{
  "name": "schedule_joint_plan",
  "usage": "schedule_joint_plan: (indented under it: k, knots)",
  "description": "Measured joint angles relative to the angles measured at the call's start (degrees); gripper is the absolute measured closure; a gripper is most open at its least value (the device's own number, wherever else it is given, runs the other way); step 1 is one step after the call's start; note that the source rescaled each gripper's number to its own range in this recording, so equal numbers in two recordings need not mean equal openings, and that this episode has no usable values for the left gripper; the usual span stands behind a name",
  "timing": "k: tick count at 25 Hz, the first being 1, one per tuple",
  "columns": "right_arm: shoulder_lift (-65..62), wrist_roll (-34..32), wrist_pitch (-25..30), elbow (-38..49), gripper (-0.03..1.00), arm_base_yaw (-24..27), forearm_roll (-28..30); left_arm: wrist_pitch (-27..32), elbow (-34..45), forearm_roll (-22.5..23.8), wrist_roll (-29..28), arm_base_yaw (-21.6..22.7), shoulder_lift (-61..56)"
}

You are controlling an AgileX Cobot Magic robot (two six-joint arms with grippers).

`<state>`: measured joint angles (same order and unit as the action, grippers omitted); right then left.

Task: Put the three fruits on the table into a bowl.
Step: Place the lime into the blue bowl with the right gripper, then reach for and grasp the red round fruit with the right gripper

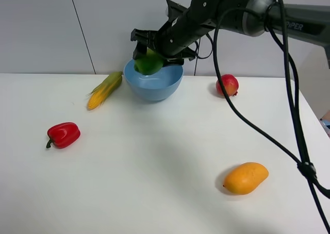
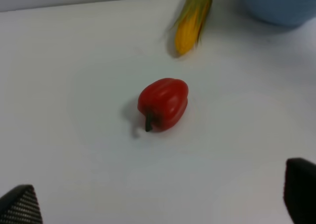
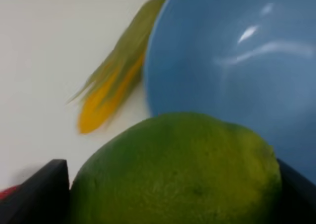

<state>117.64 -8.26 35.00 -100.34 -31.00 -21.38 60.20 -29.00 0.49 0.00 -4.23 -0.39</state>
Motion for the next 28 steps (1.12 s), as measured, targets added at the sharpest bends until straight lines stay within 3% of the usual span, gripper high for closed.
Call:
schedule_joint_plan:
  k: [4, 7, 10, 14, 20, 27, 28]
  knots:
    - [6.1, 9.3, -0.5, -2.5, 0.72, 1.8, 2.1, 0.0, 0.0, 0.0, 0.0, 0.0, 0.0]
    - [8.9, 11.9, -2.9, -2.8, 0.72, 1.8, 3.6, 0.0, 0.0, 0.0, 0.0, 0.0, 0.0]
    - [10.0, 12.7, -4.7, -3.0, 0.72, 1.8, 5.6, 0.0, 0.0, 0.0, 0.0, 0.0, 0.0]
    - [10.9, 13.1, -5.8, -3.0, 0.61, 1.8, 9.9, 0.0, 0.0, 0.0, 0.0, 0.0, 0.0]
    - [8.6, 12.3, -5.7, -3.0, 0.59, 1.8, 13.8, 0.0, 0.0, 0.0, 0.0, 0.0, 0.0]
    - [1.1, 11.5, 0.3, -2.9, 0.59, 5.5, 16.6, 0.0, 0.0, 0.0, 0.0, 0.0, 0.0]
    - [-1.9, 11.5, 3.7, -1.9, 0.59, 7.9, 18.7, 0.0, 0.0, 0.0, 0.0, 0.0, 0.0]
